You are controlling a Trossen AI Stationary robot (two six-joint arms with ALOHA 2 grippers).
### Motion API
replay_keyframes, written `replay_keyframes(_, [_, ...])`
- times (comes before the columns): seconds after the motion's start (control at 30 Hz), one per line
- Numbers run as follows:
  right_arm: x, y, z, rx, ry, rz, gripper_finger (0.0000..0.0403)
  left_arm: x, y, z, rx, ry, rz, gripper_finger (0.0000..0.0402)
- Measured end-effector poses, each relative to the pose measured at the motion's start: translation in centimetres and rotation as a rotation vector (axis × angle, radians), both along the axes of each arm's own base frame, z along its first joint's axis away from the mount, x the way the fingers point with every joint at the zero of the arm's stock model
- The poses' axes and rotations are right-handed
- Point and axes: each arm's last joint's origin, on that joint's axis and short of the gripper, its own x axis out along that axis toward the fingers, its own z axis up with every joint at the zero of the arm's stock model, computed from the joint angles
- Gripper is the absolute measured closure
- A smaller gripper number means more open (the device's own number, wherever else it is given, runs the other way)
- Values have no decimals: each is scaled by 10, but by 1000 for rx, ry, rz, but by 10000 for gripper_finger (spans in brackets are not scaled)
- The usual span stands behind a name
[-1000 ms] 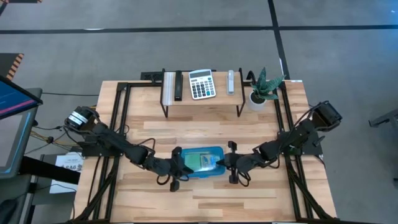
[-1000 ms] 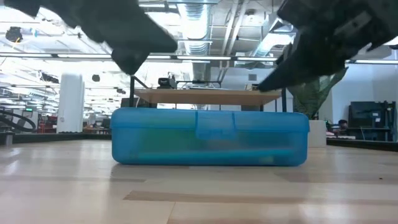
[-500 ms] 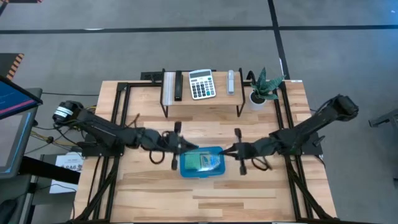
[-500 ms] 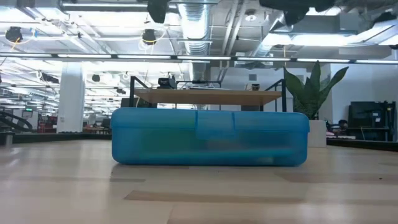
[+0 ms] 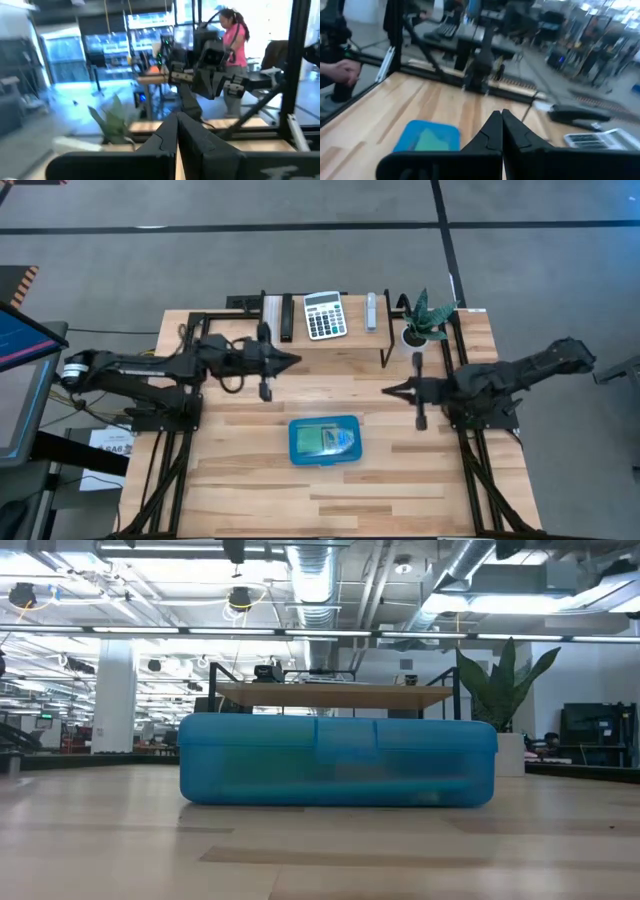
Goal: Pack school essentials
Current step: Return to Home Position
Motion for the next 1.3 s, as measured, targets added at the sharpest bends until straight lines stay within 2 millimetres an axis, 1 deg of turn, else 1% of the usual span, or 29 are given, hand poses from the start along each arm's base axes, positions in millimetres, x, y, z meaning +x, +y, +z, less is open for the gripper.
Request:
replay_keyframes(0.1, [-16, -12, -5, -22, -76, -3, 395, -8, 3, 5, 40, -7, 24, 402])
replay_keyframes(0.27, [-38, -32, -20, -22, -188, 3, 395, -11, 18, -1, 51, 68, 89, 402])
replay_keyframes(0.37, [-52, -40, -29, -6, -231, 12, 395, -13, 29, -2, 37, 78, 124, 401])
replay_keyframes(0.47, [-64, -45, -37, 9, -284, 2, 395, -16, 36, -1, 27, 66, 112, 401])
replay_keyframes(0.57, [-73, -48, -45, 3, -299, -20, 395, -22, 38, 5, 33, 41, 105, 401])
replay_keyframes(0.67, [-81, -50, -48, 1, -333, -52, 395, -31, 38, 5, 42, 27, 114, 401])
replay_keyframes(0.77, [-87, -50, -53, -2, -341, -50, 395, -48, 33, 2, 39, -9, 114, 401])
replay_keyframes(0.8, [-88, -50, -54, -1, -344, -45, 395, -54, 30, -1, 37, -31, 112, 401])
replay_keyframes(0.9, [-93, -48, -55, 1, -352, -29, 395, -72, 23, -20, 33, -109, 115, 401])
replay_keyframes(1.0, [-92, -48, -56, 4, -334, -17, 395, -87, 19, -49, 7, -185, 132, 401])
replay_keyframes(1.13, [-92, -48, -58, 7, -315, -18, 395, -102, 17, -86, -30, -204, 175, 401])
replay_keyframes(1.23, [-92, -48, -59, 11, -304, -18, 395, -110, 15, -104, -56, -189, 199, 402])
replay_keyframes(1.3, [-92, -48, -59, 12, -303, -18, 395, -114, 14, -112, -71, -191, 200, 401])
